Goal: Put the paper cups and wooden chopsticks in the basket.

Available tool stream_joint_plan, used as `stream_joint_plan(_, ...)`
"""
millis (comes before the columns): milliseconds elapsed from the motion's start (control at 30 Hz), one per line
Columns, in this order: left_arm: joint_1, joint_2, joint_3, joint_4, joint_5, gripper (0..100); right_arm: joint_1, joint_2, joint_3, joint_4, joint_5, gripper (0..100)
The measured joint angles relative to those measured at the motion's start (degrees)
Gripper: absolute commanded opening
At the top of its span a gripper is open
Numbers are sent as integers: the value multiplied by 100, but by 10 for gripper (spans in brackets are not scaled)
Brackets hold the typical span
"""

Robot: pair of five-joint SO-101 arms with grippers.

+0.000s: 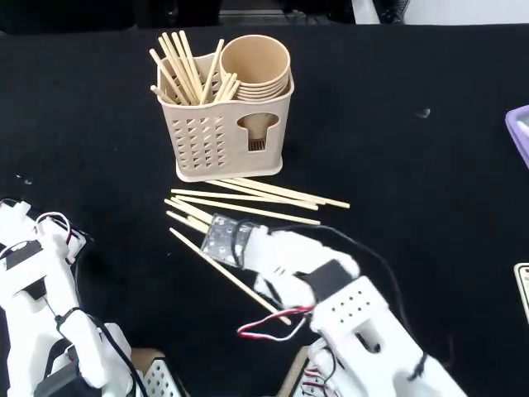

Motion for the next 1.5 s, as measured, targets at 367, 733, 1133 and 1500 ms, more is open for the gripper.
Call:
stream_joint_plan(367,0,0,-378,501,-299,164,-62,1090,-747,18,-343,204)
stream_joint_plan(733,879,44,-3771,3226,-1714,223,1565,9,-3903,1925,-1574,204)
stream_joint_plan(1133,2699,3095,-9160,4853,-1749,223,2831,1204,-5389,1925,-2804,204)
stream_joint_plan(1500,3455,6171,-14163,6198,-1749,223,3209,1363,-4360,1644,-3147,204)
